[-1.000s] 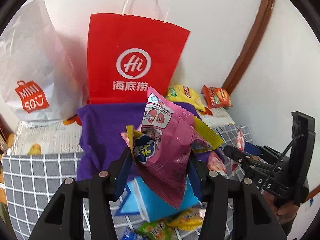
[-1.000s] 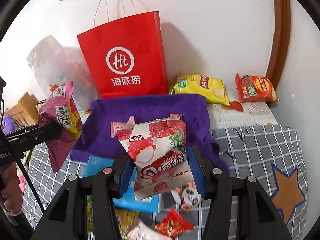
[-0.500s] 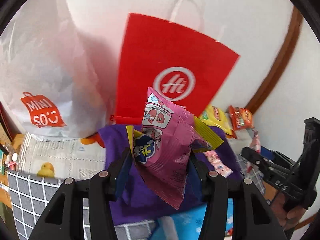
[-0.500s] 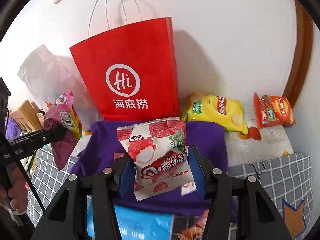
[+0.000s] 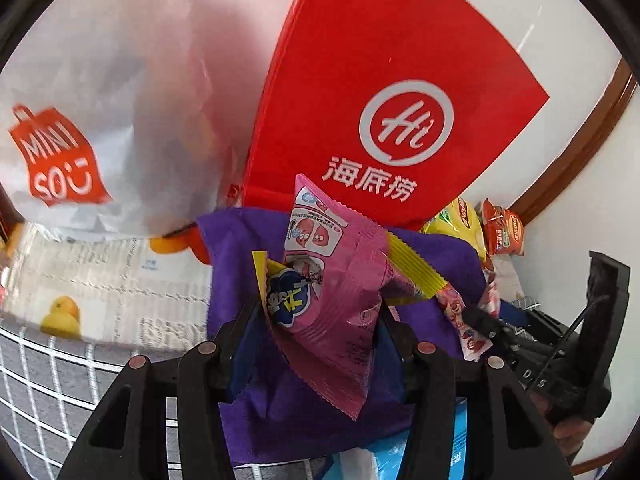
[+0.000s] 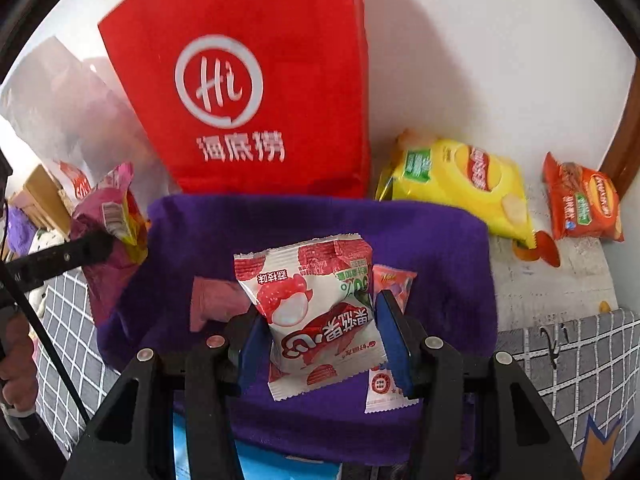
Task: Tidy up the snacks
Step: 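Carry the pink bag with the left tool while the right carries the strawberry bag to the towel, then open both tools to set the two bags on the purple towel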
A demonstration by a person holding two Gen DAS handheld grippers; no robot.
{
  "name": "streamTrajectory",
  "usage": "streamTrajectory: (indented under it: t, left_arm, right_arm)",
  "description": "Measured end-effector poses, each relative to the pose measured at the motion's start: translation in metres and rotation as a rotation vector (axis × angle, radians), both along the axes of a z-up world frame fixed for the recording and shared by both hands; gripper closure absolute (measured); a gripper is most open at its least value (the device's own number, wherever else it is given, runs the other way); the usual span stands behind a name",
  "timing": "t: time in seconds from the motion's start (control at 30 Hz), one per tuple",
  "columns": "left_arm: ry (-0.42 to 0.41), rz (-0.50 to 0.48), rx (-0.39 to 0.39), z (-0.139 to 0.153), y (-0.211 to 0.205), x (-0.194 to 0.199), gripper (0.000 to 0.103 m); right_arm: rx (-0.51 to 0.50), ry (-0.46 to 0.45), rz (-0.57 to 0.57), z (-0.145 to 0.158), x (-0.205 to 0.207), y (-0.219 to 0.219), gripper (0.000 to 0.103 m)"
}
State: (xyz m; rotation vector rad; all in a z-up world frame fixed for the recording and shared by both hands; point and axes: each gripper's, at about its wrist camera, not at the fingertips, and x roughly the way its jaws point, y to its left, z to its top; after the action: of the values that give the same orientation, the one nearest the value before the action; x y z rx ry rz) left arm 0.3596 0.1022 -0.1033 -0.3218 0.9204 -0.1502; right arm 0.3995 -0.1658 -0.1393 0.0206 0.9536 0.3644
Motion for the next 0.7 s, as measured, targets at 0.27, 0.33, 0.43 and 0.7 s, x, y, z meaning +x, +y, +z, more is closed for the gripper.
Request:
streamTrajectory:
  t: [0.27,0.33,0.43,0.7]
  left_arm:
    - [0.054,0.005,0.013,-0.019,-0.007,0.01,0.053]
    - [0.066,0.011,0.017,-0.023,-0.006,0.012,0.053]
    - [0.081,0.015,0.024,-0.028,-0.006,0.015,0.053]
    - [0.118,-0.004,0.038,-0.039,-0.02,0.021,0.052]
  right_arm:
    - [-0.046,0.054,0.06,-0.018,0.001,0.013,0.051]
    - [-0.07,0.057,0.057,-0.02,0.001,0.016,0.051]
    - [-0.083,0.06,0.074,-0.024,0.001,0.02,0.051]
    - [-0.096,0.099,0.067,-0.034,0.004,0.021,0.05]
